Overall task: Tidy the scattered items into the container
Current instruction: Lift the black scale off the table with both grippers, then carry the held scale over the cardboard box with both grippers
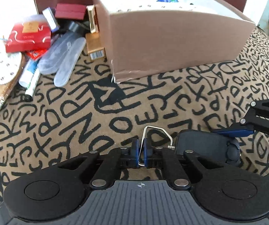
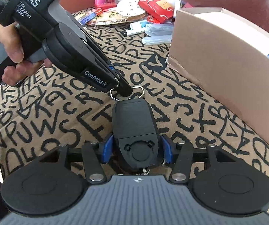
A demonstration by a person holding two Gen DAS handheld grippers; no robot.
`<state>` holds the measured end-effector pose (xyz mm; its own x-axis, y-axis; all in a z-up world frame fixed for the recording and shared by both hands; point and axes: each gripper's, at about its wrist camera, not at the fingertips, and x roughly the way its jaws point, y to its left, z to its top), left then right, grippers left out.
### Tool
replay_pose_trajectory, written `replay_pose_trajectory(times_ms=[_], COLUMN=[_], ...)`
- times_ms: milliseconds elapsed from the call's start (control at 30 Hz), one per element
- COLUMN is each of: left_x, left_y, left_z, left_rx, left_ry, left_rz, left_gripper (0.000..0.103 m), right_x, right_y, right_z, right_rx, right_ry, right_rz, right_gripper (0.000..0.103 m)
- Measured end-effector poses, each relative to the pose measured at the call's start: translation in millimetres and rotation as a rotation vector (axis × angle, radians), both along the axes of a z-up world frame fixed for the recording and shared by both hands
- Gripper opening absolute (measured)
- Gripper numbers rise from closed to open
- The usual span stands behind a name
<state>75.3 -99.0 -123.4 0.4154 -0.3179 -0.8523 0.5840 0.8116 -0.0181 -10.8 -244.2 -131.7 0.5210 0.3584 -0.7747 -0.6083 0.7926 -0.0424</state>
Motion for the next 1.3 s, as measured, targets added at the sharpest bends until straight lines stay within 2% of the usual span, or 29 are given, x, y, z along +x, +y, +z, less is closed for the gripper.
replay_pose_trajectory(times_ms=[167,467,633,900,1033,1167,1300], left_x=[-7,-8,7,52,84,118,150], left_y=[0,-31,-61,-112,-137,-160,-179], left_z=[31,113,148,189,194,174,147], left_rx=[-0.068,-0.162,-0.202,-0.261,-0.279,-0.266,-0.265], left_ry=[-0.032,-0.203,-0.264,-0.310,-0.321,-0.301,-0.238], left_rz=[0.028,0.030,0.018,-0.011,-0.020,-0.029,-0.027], left_gripper=[0.000,0.001,0.002,0.004,0.005,0.005,0.007], right_x=[-11,-13,-1,45,71,102,126], right_y=[-9,-38,-58,-89,-104,-122,-137], right_z=[23,95,127,162,166,149,126], right_rx=[0.007,-0.038,-0.068,-0.129,-0.143,-0.132,-0.114], right_ry=[-0.069,-0.282,-0.368,-0.431,-0.443,-0.416,-0.365], right_rz=[0.011,0.025,-0.005,-0.044,-0.077,-0.115,-0.159], right_gripper=[0.058,0.056,0.056,0.055,0.055,0.055,0.055])
